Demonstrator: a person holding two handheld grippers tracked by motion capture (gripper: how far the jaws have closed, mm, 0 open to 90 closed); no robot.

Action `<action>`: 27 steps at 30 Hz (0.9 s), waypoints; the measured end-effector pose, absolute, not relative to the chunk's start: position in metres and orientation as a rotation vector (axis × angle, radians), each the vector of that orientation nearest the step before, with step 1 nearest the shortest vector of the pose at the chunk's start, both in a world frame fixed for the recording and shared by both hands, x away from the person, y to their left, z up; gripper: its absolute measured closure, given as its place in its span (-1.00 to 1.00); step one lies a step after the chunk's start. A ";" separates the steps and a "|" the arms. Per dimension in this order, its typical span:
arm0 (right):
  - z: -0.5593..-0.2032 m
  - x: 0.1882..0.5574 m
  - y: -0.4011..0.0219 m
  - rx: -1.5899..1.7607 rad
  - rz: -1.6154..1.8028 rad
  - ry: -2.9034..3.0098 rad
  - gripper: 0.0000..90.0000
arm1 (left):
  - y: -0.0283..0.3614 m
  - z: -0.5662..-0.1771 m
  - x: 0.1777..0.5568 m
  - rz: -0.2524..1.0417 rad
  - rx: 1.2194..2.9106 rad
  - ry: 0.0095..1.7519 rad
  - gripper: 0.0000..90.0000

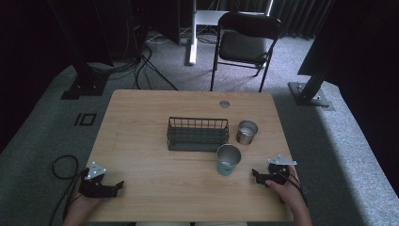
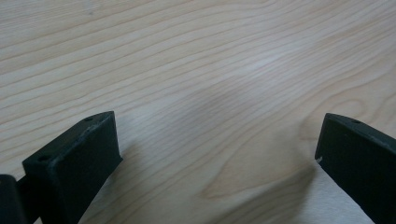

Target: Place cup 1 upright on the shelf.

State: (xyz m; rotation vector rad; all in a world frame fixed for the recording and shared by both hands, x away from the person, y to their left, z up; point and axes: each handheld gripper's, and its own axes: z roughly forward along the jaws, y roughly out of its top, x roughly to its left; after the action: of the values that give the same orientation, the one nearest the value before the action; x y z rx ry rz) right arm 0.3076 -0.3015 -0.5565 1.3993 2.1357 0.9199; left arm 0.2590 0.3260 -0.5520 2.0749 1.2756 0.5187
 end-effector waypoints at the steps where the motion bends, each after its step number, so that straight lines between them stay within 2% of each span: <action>1: -0.557 0.308 -0.302 1.399 0.920 2.136 -0.75 | 0.326 -0.552 0.259 0.514 2.070 1.273 -0.99; 27: -0.557 0.308 -0.302 1.399 0.919 2.136 -0.75 | 0.293 -0.535 0.258 0.459 2.073 1.081 -0.99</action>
State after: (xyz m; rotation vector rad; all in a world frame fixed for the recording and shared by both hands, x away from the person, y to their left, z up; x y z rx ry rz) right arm 0.3076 -0.3015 -0.5565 1.3994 2.1362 0.9195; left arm 0.2575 0.2926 -0.5347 2.0735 1.0812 0.4591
